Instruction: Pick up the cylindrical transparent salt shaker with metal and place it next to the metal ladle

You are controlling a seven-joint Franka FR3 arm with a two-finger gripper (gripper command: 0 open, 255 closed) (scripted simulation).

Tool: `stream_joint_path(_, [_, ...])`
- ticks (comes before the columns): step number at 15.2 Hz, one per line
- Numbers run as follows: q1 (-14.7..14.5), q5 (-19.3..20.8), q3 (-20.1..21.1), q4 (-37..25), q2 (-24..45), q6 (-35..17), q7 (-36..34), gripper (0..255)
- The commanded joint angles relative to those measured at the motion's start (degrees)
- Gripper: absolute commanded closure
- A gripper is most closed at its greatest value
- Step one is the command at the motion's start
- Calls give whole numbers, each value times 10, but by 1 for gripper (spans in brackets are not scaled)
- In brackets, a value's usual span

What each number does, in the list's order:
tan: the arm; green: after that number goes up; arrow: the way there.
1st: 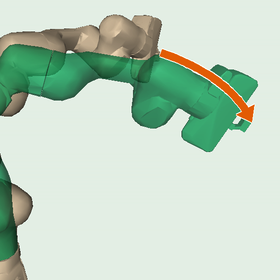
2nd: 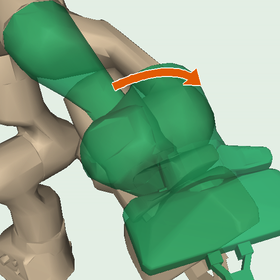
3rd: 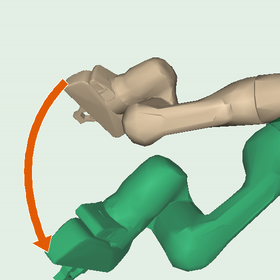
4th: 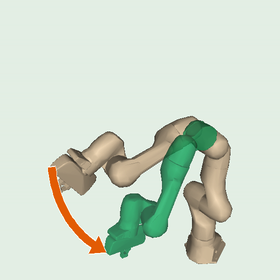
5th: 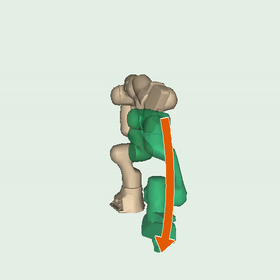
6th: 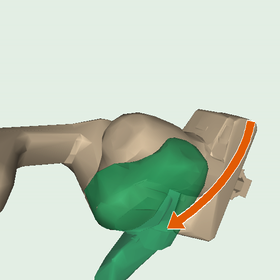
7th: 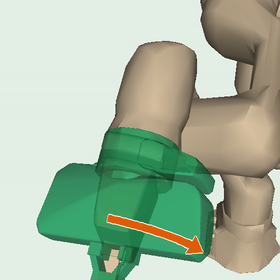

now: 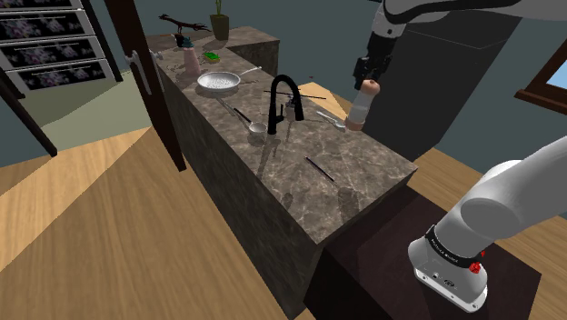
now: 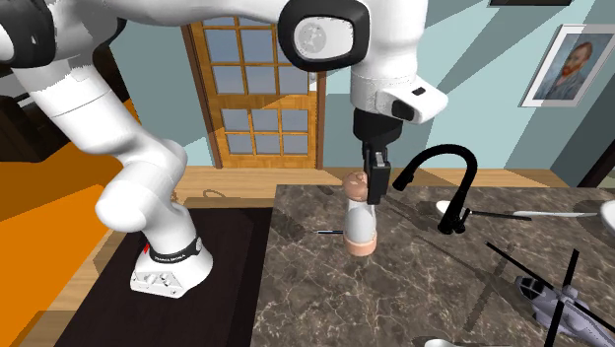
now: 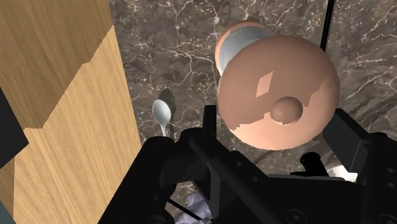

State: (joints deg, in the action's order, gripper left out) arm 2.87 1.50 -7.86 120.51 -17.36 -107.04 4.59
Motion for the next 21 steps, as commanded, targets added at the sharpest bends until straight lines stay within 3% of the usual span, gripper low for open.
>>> stream_joint_path(1, [0,0,0,-13,-2,14,0,255])
stream_joint_path(19, [-2,-3,1,-173,20,154,1,255])
stream_joint_path(21, [-6,-6,8,-179,29,151,-10,255])
